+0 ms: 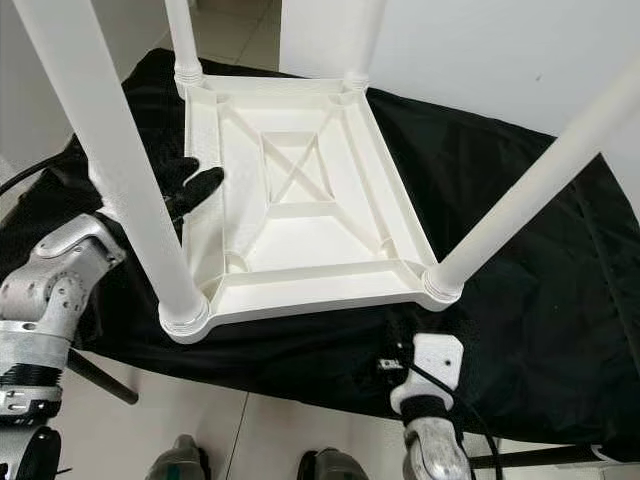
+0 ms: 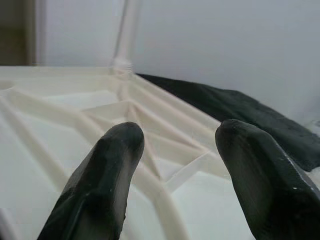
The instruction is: Building children table
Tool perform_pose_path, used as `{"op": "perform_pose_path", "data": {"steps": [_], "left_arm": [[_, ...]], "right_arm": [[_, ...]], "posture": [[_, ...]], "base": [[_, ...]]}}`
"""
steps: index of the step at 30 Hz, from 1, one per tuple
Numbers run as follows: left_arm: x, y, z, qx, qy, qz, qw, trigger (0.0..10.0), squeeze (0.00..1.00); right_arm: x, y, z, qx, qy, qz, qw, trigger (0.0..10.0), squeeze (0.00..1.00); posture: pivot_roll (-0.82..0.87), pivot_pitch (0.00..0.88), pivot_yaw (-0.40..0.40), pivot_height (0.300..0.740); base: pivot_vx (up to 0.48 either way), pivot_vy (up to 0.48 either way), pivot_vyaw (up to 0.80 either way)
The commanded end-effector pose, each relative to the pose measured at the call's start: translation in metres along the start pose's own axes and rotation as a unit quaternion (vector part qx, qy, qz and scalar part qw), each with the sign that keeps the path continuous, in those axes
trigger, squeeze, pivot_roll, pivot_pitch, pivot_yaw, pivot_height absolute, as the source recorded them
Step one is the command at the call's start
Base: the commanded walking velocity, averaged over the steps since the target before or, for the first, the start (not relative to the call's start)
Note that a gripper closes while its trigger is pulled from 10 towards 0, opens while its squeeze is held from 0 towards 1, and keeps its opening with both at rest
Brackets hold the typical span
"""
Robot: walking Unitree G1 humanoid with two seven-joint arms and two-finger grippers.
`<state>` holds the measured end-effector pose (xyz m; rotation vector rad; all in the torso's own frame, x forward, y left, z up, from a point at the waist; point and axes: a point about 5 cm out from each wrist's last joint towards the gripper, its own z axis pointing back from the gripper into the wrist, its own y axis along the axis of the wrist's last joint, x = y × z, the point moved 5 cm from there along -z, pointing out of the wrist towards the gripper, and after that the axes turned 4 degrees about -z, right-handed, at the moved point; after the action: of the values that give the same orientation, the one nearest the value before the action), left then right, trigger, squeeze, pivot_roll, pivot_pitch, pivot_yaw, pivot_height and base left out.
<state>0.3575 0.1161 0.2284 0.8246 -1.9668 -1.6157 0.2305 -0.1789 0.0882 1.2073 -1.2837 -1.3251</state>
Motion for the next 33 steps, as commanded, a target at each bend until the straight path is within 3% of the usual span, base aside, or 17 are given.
{"op": "perform_pose_path", "data": {"steps": [1, 7, 9, 12, 14, 17, 21, 28, 33], "left_arm": [[0.034, 0.002, 0.000, 0.009, -0.126, 0.004, 0.992, 10.0, 0.00], [0.056, 0.010, -0.001, 0.022, -0.180, 0.015, 0.983, 10.0, 0.00], [0.069, 0.013, 0.002, 0.026, -0.215, 0.028, 0.976, 10.0, 0.00], [0.069, 0.013, 0.002, 0.026, -0.215, 0.028, 0.976, 10.0, 0.00], [0.079, 0.015, 0.003, 0.029, -0.234, 0.033, 0.971, 10.0, 0.00], [0.082, 0.015, 0.002, 0.031, -0.236, 0.035, 0.971, 10.0, 0.00], [0.099, 0.014, 0.002, 0.028, -0.262, 0.035, 0.964, 10.0, 0.00], [0.103, 0.011, 0.002, 0.019, -0.266, 0.032, 0.963, 10.0, 0.00], [0.104, 0.010, 0.002, 0.013, -0.269, 0.029, 0.963, 10.0, 0.00]], "right_arm": [[0.010, -0.002, 0.003, -0.004, -0.027, -0.003, 1.000, 10.0, 0.00], [0.018, -0.007, 0.003, -0.013, -0.055, -0.019, 0.998, 10.0, 0.00], [0.023, -0.005, -0.008, -0.007, -0.066, -0.023, 0.998, 10.0, 0.00], [0.023, -0.005, -0.008, -0.007, -0.066, -0.023, 0.998, 10.0, 0.00], [0.027, -0.002, -0.020, 0.002, -0.082, -0.017, 0.996, 10.0, 0.00], [0.027, 0.000, -0.023, 0.007, -0.089, -0.012, 0.996, 10.0, 0.00], [0.047, 0.009, -0.031, 0.023, -0.182, 0.016, 0.983, 10.0, 0.00], [0.053, 0.015, -0.034, 0.031, -0.211, 0.030, 0.976, 10.0, 0.00], [0.065, 0.028, -0.032, 0.058, -0.257, 0.040, 0.964, 10.0, 0.00]], "posture": [[0.07, 0.087, -0.098, 0.740], [0.07, 0.089, -0.096, 0.740], [0.08, 0.089, -0.099, 0.740], [0.08, 0.089, -0.099, 0.740], [0.10, 0.089, -0.110, 0.740], [0.10, 0.090, -0.112, 0.740], [0.12, 0.093, -0.116, 0.740], [0.12, 0.095, -0.113, 0.740], [0.13, 0.102, -0.103, 0.740]], "base": [[0.000, 0.000, 0.00], [0.000, 0.000, 0.00], [0.000, 0.000, 0.00], [0.000, 0.000, 0.00], [0.000, 0.000, 0.00], [0.000, 0.000, 0.00], [0.000, 0.000, 0.00], [0.000, 0.000, 0.00], [0.000, 0.000, 0.00]]}}
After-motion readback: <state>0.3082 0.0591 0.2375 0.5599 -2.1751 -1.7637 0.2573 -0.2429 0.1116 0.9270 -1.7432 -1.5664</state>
